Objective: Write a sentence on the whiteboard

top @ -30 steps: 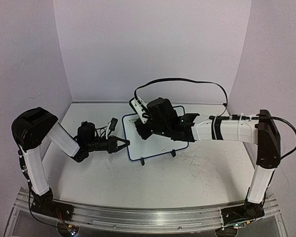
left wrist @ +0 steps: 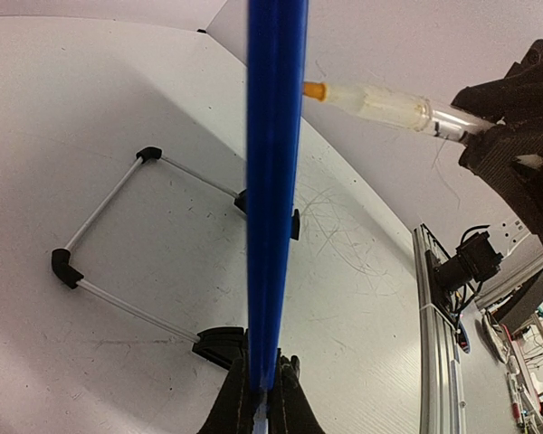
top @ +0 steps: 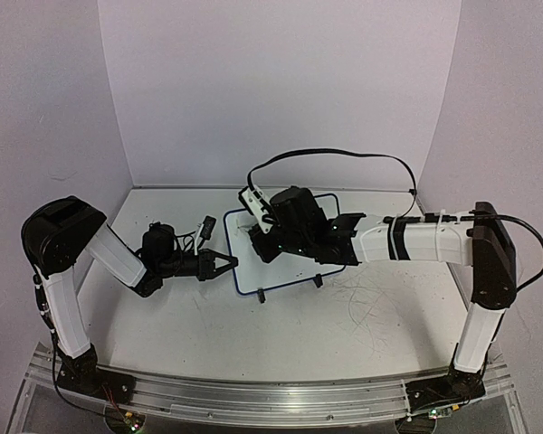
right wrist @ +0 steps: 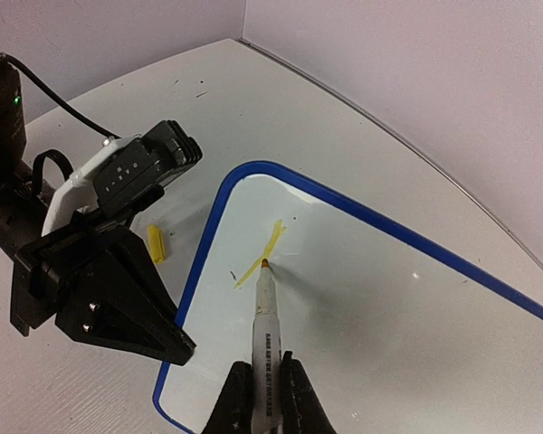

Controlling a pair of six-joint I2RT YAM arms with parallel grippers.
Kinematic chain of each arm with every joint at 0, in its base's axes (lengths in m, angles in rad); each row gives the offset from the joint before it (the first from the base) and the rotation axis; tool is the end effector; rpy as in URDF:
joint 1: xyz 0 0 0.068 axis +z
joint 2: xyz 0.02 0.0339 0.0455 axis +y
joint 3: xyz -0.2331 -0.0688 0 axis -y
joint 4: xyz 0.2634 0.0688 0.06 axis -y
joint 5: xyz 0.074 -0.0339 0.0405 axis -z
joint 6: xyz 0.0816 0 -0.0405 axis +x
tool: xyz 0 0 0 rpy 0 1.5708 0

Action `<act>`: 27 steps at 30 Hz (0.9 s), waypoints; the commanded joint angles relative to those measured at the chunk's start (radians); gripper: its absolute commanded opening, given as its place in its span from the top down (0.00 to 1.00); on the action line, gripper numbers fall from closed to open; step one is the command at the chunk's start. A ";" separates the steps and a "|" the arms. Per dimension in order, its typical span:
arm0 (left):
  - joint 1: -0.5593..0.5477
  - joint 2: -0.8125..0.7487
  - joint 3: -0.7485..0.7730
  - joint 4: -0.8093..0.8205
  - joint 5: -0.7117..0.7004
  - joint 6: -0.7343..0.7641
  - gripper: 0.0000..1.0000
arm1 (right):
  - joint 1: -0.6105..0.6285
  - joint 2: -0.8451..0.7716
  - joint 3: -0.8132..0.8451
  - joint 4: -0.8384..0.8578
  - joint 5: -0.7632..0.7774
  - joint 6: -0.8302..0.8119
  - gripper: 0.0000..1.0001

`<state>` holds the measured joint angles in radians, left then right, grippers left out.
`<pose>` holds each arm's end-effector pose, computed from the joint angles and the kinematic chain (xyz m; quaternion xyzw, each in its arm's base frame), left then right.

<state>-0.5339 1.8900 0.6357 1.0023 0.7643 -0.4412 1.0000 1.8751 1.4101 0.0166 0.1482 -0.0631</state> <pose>0.2819 -0.2322 0.0700 0.2622 0.7220 -0.5267 0.3641 0.2757 0.4072 0.2043 -0.3940 0.7478 0.1837 0.5019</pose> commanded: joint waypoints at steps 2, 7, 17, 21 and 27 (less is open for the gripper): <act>0.000 -0.026 0.023 -0.019 0.006 0.015 1.00 | -0.009 -0.014 0.023 -0.007 0.049 0.004 1.00; 0.001 -0.026 0.022 -0.019 0.005 0.016 1.00 | -0.009 -0.020 0.030 0.000 0.045 -0.006 1.00; 0.000 -0.026 0.021 -0.019 0.005 0.018 1.00 | -0.010 0.005 0.079 0.000 0.067 -0.018 1.00; 0.000 -0.025 0.021 -0.019 0.006 0.018 1.00 | -0.010 0.015 0.093 0.000 0.064 -0.022 1.00; 0.000 -0.023 0.021 -0.020 0.005 0.019 1.00 | -0.009 0.018 0.080 0.000 0.037 -0.015 1.00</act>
<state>-0.5339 1.8896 0.6357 1.0025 0.7656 -0.4355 0.9970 1.8770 1.4624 0.0015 0.1824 -0.0786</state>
